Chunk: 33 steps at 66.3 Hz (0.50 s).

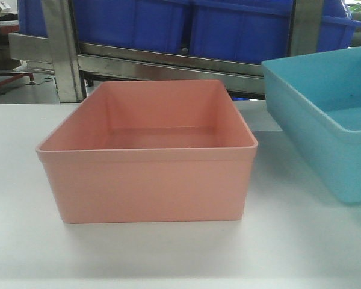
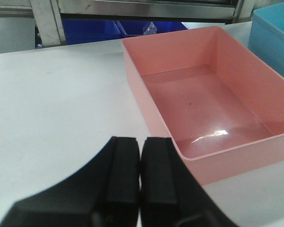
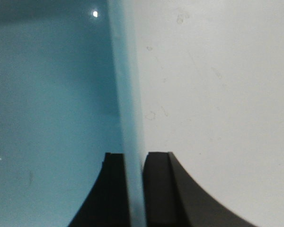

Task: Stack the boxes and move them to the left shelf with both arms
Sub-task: 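Grip the light-blue bin with the right gripper and lift it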

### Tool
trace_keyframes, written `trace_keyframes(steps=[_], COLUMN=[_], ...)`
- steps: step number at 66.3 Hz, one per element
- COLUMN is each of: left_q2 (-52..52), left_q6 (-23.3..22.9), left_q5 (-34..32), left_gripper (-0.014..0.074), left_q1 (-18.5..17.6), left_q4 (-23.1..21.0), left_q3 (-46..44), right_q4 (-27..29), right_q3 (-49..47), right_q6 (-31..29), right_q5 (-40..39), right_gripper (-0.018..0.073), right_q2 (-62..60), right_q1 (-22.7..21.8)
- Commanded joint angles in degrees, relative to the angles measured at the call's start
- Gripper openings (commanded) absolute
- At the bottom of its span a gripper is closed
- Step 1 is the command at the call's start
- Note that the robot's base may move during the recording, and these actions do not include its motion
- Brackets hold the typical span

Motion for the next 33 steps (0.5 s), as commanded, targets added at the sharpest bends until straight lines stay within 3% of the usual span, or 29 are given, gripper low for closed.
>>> trace_keyframes(steps=[1,18,24,33], left_q2=[-0.01,-0.01,-0.01,-0.01], left_q6=[0.18,0.18,0.18,0.18], left_q5=[-4.72,-4.34,-4.24,-4.25], left_gripper=[-0.0009,-0.0009,-0.0009,-0.0009], left_q1=[-0.34,-0.34,-0.34,-0.34], left_q4=[-0.07,-0.07,-0.07,-0.07], left_q3=[-1.61,-1.61,-1.61,-1.61], right_q4=[5.49,18.61,21.81,22.03], right_q3=[-1.81,-1.81,-1.81,-1.81], right_q6=[1.51,2.96,5.02,8.79], right_q5=[-1.7,0.77,0.89,0.82], right_gripper=[0.0056,0.0056,0.0056,0.0056], right_q2=[-6.57,-13.14,-14.74,-16.58], right_q1=[-0.17,0.59,2.85,9.29])
